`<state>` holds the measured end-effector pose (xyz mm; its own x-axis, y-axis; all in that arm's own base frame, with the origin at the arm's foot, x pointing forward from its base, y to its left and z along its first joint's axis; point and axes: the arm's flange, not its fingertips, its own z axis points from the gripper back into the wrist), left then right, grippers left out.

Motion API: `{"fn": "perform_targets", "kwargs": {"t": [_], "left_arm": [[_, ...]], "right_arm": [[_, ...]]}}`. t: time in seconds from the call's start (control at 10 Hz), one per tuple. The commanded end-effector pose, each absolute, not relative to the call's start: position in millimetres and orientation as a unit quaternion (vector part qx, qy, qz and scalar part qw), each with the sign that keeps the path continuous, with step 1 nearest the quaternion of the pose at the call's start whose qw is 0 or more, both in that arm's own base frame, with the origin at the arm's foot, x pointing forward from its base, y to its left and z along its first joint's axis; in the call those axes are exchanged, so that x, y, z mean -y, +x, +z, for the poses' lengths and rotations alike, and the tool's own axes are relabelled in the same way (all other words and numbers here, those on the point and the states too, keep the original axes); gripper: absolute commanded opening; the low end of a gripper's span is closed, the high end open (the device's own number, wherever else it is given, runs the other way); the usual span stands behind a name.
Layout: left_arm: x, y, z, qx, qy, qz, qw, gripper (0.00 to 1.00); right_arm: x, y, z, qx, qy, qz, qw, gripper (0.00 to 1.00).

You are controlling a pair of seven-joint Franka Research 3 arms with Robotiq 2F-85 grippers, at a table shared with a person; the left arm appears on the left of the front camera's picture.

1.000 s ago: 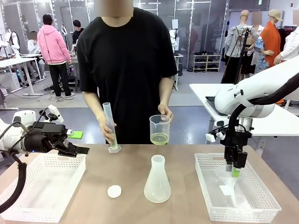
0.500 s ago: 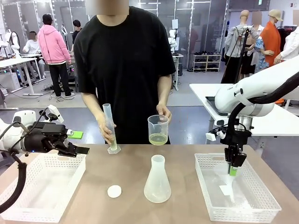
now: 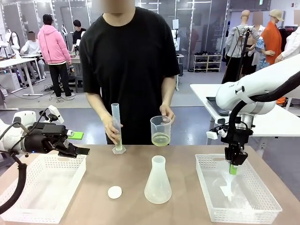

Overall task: Prepare the solutions needed for the experiment.
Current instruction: Pick up the Plastic Funnel and insert it into the Big flask.

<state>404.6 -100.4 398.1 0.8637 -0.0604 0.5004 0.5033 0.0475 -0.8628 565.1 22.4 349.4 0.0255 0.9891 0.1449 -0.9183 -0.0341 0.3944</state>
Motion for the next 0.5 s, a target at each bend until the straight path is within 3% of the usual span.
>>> {"fn": "perform_targets", "kwargs": {"t": [0.0,0.4], "left_arm": [[99,403,400,0.164,-0.661,-0.208,0.702,1.00],[99,403,400,0.164,-0.661,-0.208,0.702,1.00]], "right_arm": [[-36,543,373,-0.078,0.136,0.694,0.703,0.02],[-62,501,440,-0.042,-0.005,0.666,0.744,0.02]]}}
